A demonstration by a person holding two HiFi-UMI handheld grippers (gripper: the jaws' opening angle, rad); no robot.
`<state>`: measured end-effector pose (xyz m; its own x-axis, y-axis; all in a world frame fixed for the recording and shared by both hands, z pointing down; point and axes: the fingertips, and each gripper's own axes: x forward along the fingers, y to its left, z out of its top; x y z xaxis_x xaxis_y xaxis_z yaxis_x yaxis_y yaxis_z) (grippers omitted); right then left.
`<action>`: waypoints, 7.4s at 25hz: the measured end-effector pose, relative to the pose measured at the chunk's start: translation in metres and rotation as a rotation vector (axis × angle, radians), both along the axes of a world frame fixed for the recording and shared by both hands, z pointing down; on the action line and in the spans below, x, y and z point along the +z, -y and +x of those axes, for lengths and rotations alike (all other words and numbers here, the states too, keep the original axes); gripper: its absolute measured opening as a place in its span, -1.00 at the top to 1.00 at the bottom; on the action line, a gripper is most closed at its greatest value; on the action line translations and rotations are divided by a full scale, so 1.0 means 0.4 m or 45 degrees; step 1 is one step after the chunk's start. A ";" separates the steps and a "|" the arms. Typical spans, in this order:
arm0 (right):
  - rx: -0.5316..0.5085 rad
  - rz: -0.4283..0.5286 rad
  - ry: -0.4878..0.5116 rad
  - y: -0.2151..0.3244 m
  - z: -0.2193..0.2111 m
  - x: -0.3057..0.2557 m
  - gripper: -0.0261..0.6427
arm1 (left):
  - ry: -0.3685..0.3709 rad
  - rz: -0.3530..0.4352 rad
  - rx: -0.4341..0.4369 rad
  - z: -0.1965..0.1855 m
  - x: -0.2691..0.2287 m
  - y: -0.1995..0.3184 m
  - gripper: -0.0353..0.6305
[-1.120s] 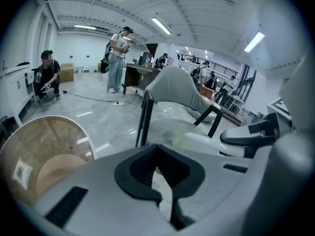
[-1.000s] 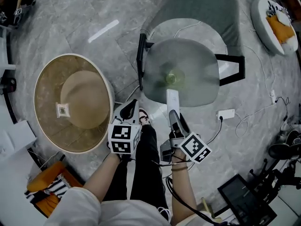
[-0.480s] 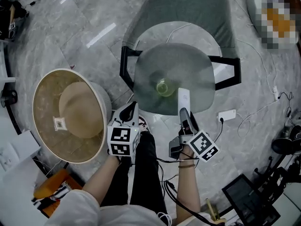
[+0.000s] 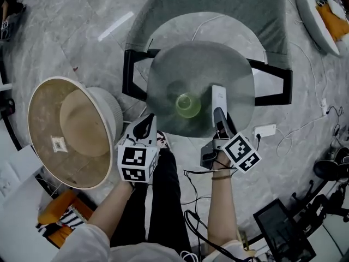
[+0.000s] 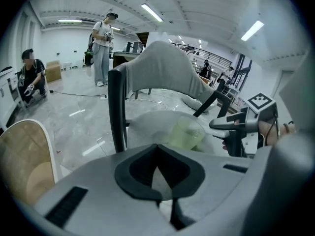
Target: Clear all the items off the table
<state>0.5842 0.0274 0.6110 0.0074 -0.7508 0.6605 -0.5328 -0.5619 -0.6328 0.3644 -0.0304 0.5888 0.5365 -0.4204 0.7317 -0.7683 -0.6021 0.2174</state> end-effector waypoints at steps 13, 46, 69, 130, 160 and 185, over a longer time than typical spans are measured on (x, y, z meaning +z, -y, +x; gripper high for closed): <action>-0.109 -0.189 -0.074 0.044 -0.019 0.114 0.22 | -0.018 -0.031 -0.027 0.001 0.018 0.008 0.88; -0.289 0.068 -0.518 0.118 -0.248 -0.643 0.18 | -0.108 0.289 -0.570 -0.604 -0.693 0.019 0.88; -1.431 0.400 -0.569 0.126 -1.403 -0.702 0.57 | 0.064 0.509 -1.060 -1.321 -0.757 -0.230 0.88; -2.422 0.133 -0.904 0.103 -1.926 0.141 0.00 | 0.039 0.220 -1.393 -1.634 -0.045 -0.347 0.88; -2.268 0.101 -0.873 0.083 -1.834 0.053 0.21 | 0.039 0.209 -1.321 -1.537 -0.067 -0.336 0.88; -1.676 -0.032 -0.657 0.128 -1.421 -0.162 0.21 | 0.059 0.189 -0.990 -1.263 -0.207 -0.202 0.88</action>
